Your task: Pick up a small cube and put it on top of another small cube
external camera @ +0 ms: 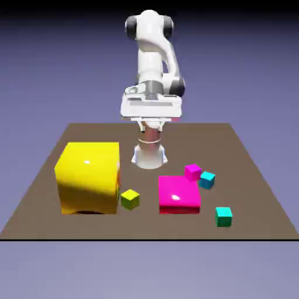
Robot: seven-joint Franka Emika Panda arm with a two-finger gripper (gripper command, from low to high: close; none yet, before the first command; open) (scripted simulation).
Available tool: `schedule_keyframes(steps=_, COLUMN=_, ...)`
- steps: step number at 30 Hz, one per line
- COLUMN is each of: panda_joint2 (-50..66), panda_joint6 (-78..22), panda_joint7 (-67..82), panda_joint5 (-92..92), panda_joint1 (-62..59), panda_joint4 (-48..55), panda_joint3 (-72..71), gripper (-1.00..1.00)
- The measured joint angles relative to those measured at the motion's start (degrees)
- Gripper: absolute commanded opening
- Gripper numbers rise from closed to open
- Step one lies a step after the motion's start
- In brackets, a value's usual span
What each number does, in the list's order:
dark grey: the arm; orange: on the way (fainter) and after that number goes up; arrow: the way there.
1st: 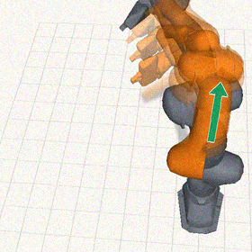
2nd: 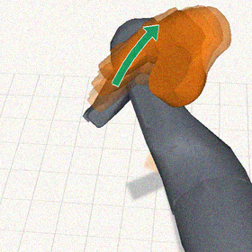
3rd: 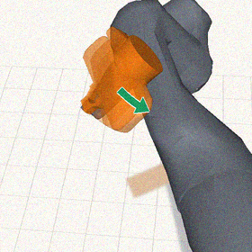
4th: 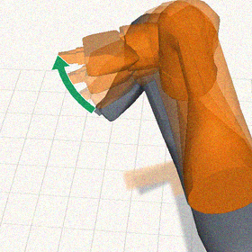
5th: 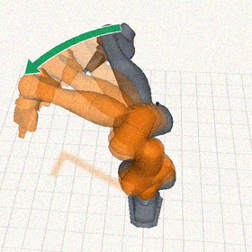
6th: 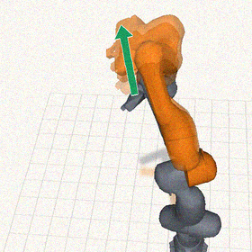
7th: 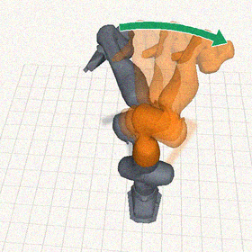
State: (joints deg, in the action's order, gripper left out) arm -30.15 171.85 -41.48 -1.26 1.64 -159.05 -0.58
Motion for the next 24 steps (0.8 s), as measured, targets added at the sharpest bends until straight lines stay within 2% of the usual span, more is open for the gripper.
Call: schedule_keyframes(steps=24, panda_joint2=49.84, panda_joint6=-43.00, panda_joint7=19.48, panda_joint5=-25.15, panda_joint1=18.95, panda_joint4=38.75, panda_joint3=-11.51, gripper=0.00)
